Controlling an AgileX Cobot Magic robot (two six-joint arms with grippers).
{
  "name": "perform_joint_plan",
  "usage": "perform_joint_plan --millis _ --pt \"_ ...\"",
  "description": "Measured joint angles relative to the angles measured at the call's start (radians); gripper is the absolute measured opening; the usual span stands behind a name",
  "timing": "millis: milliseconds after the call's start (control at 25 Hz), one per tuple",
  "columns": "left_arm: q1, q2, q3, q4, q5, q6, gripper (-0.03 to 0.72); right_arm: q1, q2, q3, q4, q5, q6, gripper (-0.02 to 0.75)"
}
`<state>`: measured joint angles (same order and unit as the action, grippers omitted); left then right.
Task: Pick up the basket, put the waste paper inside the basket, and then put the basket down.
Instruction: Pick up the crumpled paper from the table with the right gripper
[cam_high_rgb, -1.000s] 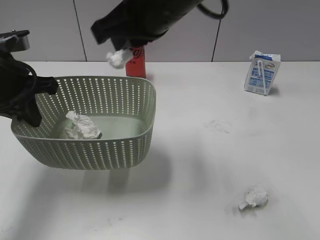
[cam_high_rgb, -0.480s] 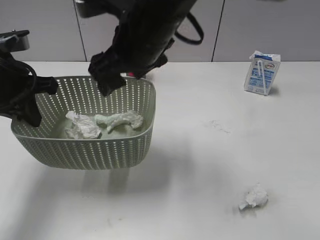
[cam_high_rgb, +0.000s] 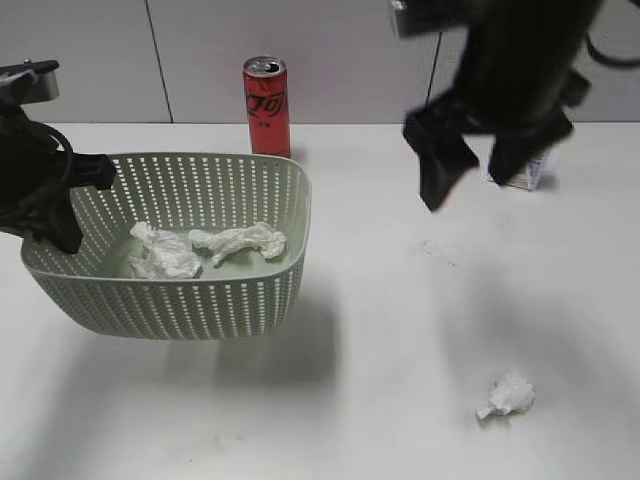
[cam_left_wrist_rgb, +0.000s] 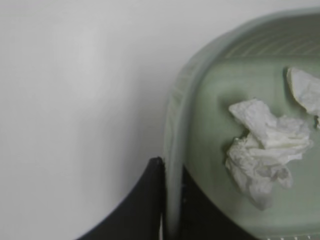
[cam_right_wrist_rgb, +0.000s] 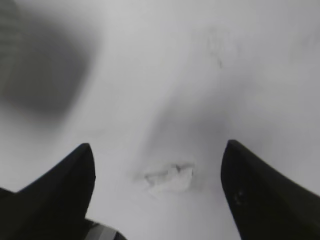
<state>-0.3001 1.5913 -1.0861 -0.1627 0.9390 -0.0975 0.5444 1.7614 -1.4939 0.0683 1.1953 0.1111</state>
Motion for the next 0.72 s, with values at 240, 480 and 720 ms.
perform_joint_plan --millis 240,480,720 --pt "0.0 0.0 0.0 0.001 -0.003 0.0 0.006 -0.003 -0.116 0.535 -0.005 -0.334 0.248 0.583" --pt "0.0 0.0 0.0 0.001 -0.004 0.0 0.006 -0.003 -0.068 0.763 -0.028 -0.58 0.446 0.582" --pt "0.0 0.0 0.0 0.001 -0.006 0.0 0.006 -0.003 0.017 0.769 -0.021 -0.682 0.485 0.533"
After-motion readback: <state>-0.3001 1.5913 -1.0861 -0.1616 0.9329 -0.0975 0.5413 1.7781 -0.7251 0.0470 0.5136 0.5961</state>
